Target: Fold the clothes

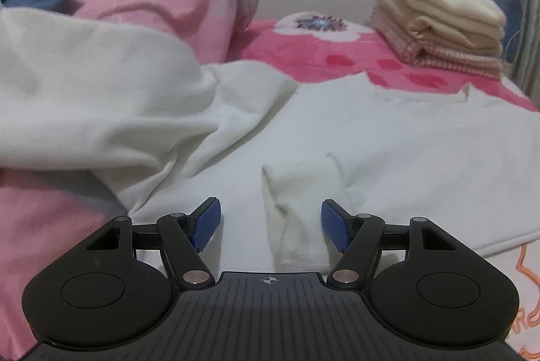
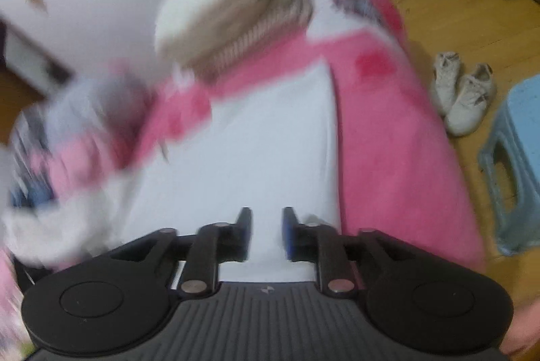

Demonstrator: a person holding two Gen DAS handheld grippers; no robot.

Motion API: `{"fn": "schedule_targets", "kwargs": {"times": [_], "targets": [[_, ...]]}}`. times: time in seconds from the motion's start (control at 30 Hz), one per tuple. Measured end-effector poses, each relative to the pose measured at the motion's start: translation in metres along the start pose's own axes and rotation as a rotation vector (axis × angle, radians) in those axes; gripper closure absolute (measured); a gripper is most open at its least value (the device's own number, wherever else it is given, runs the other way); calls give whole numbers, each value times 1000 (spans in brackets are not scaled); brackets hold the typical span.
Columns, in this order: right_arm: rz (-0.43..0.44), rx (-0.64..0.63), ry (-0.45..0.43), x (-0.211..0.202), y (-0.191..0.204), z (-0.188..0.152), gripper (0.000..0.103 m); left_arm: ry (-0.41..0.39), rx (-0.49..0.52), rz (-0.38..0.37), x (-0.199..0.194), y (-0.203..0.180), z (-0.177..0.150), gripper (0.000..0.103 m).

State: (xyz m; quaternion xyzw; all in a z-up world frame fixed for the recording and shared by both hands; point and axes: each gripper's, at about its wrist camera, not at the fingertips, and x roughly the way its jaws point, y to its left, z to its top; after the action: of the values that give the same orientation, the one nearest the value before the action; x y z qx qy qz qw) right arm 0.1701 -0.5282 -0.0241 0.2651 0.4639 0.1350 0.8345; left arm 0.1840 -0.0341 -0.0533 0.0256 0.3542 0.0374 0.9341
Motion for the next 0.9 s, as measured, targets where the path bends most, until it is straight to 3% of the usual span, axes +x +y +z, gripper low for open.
{"fn": "schedule_targets", "kwargs": {"times": [0.07, 0.13, 0.27, 0.43, 0.57, 0.63, 0.73, 0.83, 0.9], "targets": [[-67, 52, 20, 6, -7, -9, 89, -5, 8, 26, -4, 8, -1, 37], [-67, 128, -1, -4, -8, -10, 87, -30, 23, 54, -10, 15, 0, 37], [-140, -23, 3, -4, 29, -1, 85, -91, 58, 67, -14, 15, 11, 37], [-31, -109, -38, 23, 70, 7, 84, -51, 79, 16, 8, -8, 21, 37], [-61, -123, -58, 44, 70, 8, 84, -15, 78, 48, 31, -14, 18, 36], [-114, -59, -78, 45, 51, 13, 84, -18, 46, 46, 31, -7, 16, 32], [-116, 169, -167, 16, 4, 24, 84, -13, 30, 47, 26, 2, 16, 32], [-46, 226, -166, 9, -2, 26, 74, 7, 16, 56, 20, 9, 20, 32], [12, 230, -145, 11, 2, 25, 73, 29, -22, 58, 15, 15, 23, 32]]}}
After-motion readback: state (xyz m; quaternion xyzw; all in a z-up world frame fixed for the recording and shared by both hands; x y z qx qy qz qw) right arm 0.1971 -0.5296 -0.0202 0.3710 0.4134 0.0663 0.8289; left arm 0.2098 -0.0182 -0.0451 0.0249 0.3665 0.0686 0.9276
